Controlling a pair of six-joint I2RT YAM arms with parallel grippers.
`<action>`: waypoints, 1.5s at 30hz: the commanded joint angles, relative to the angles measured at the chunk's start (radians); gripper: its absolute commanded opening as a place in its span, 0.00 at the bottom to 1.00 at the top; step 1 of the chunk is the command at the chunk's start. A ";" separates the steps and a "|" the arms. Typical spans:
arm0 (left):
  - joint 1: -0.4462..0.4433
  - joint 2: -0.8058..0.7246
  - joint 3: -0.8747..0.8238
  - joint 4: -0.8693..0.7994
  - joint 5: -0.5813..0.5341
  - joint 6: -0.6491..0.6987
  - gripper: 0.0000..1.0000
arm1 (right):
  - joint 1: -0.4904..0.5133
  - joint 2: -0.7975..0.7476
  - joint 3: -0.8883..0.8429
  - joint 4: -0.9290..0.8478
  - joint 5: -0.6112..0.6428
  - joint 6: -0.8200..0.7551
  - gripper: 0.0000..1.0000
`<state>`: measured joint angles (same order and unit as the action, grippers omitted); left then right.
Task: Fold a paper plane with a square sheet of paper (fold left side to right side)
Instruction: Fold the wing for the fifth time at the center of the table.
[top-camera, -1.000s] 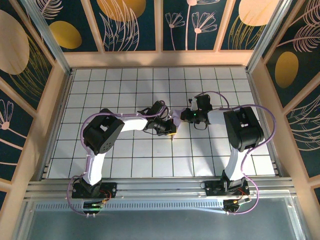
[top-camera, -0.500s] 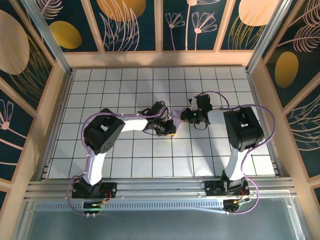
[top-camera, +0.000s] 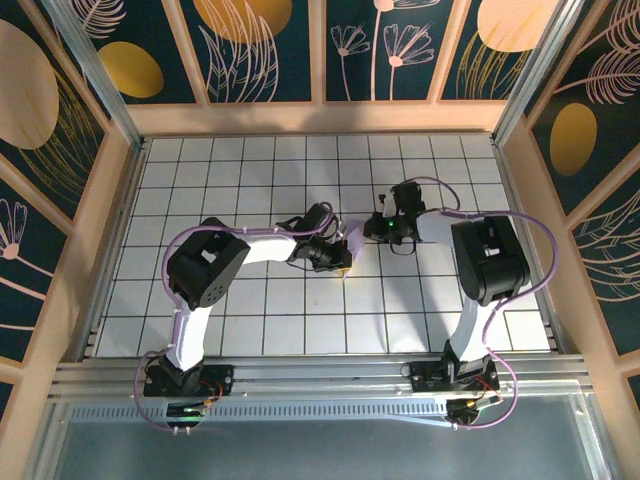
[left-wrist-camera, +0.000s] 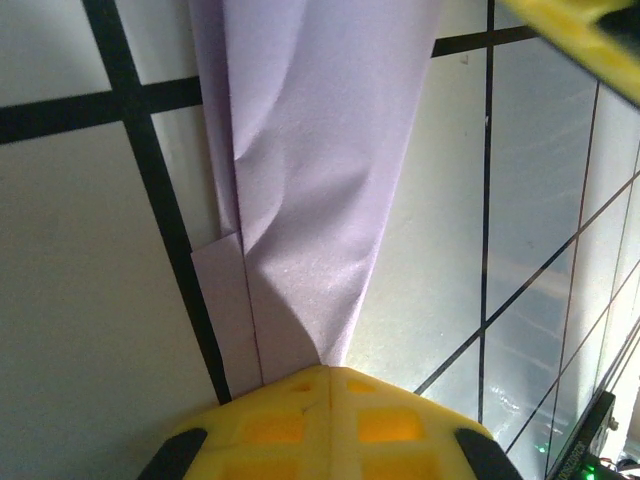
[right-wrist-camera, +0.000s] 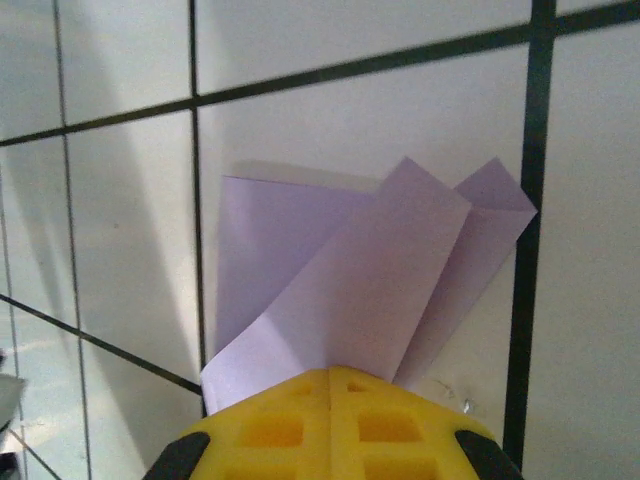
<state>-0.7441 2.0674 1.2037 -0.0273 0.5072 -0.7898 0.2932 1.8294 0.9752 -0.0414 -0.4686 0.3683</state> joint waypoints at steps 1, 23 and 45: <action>-0.002 0.040 -0.028 -0.122 -0.094 0.021 0.00 | -0.010 -0.088 0.007 -0.022 -0.021 -0.013 0.00; -0.003 0.044 -0.002 -0.157 -0.111 0.042 0.00 | 0.082 -0.041 -0.194 0.227 -0.069 0.110 0.00; -0.004 0.039 -0.017 -0.183 -0.131 0.054 0.00 | -0.008 0.051 -0.078 0.149 -0.046 0.032 0.00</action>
<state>-0.7494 2.0674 1.2213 -0.0563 0.4664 -0.7589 0.3199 1.8507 0.8635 0.1242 -0.5838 0.4408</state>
